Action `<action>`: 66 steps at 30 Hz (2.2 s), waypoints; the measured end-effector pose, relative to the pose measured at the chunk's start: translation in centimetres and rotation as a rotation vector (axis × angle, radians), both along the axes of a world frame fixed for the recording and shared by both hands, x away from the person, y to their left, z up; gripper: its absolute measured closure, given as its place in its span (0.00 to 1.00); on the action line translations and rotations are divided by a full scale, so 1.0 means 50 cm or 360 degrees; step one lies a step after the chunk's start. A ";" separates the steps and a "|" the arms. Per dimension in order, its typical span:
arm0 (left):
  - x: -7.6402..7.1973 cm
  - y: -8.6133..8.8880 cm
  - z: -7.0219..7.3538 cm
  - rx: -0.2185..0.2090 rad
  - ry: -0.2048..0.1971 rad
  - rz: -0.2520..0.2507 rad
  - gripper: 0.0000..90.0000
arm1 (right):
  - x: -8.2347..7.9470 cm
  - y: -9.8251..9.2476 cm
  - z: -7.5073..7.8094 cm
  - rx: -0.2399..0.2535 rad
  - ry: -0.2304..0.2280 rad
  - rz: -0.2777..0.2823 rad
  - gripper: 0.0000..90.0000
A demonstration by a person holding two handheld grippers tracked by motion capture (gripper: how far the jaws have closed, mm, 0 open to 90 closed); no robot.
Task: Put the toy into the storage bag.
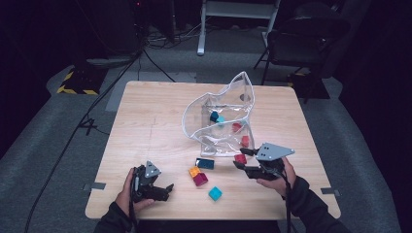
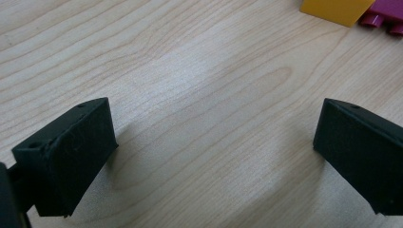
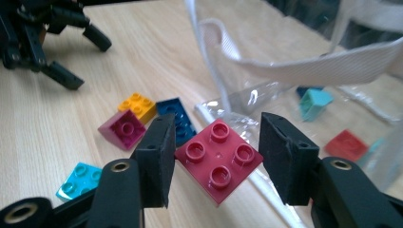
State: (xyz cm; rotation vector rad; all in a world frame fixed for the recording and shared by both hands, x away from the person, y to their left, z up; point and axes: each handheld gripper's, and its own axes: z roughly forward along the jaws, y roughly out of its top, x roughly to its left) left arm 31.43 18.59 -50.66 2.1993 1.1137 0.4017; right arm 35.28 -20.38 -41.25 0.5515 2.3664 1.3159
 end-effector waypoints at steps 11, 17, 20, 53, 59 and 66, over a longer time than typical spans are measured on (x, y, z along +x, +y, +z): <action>0.001 0.000 0.000 0.0004 -0.0006 -0.0002 0.00 | 0.000 -0.017 0.078 0.0074 -0.0077 -0.0021 0.54; 0.001 0.001 0.000 0.0003 -0.0005 -0.0006 0.00 | 0.003 -0.019 0.124 0.0111 -0.0129 -0.0021 0.54; 0.001 0.001 0.000 0.0003 -0.0005 -0.0007 0.00 | 0.009 -0.017 0.148 0.0125 -0.0153 -0.0026 0.54; 0.001 0.001 0.000 0.0002 -0.0004 -0.0006 0.00 | 0.110 0.049 0.247 0.0153 -0.0250 -0.0141 0.54; 0.001 0.001 0.000 0.0003 -0.0004 -0.0007 0.00 | 0.138 0.068 0.249 0.0149 -0.0226 -0.0175 0.54; 0.001 0.001 0.000 0.0001 -0.0003 -0.0007 0.00 | 0.165 0.078 0.239 0.0111 -0.0188 -0.0219 0.54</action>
